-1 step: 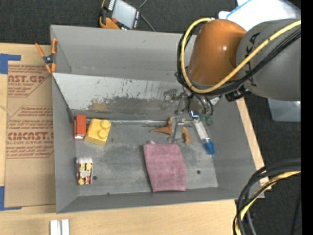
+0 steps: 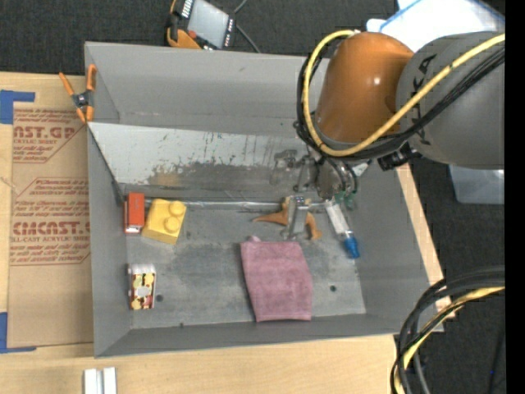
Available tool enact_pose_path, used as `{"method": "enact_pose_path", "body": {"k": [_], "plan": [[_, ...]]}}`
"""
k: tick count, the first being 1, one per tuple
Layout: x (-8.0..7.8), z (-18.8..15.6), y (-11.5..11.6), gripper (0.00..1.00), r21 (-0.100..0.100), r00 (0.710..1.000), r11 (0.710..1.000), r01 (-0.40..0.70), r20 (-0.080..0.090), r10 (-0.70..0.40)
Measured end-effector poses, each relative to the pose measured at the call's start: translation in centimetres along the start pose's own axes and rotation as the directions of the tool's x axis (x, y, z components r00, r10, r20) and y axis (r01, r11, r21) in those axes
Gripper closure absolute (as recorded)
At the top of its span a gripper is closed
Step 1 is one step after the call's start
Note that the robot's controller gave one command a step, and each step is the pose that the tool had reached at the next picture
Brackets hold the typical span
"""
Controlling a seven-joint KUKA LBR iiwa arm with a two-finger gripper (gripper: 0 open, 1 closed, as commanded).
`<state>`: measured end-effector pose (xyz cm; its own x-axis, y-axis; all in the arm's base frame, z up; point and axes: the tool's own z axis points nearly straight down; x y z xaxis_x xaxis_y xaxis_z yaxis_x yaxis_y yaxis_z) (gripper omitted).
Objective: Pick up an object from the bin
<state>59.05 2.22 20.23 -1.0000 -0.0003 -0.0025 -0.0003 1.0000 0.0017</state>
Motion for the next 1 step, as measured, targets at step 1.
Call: {"method": "enact_pose_path", "body": {"k": [1], "plan": [[1.5,3.4,-4.24,0.0,0.001,0.996,0.996,0.085,0.001,-0.085]]}}
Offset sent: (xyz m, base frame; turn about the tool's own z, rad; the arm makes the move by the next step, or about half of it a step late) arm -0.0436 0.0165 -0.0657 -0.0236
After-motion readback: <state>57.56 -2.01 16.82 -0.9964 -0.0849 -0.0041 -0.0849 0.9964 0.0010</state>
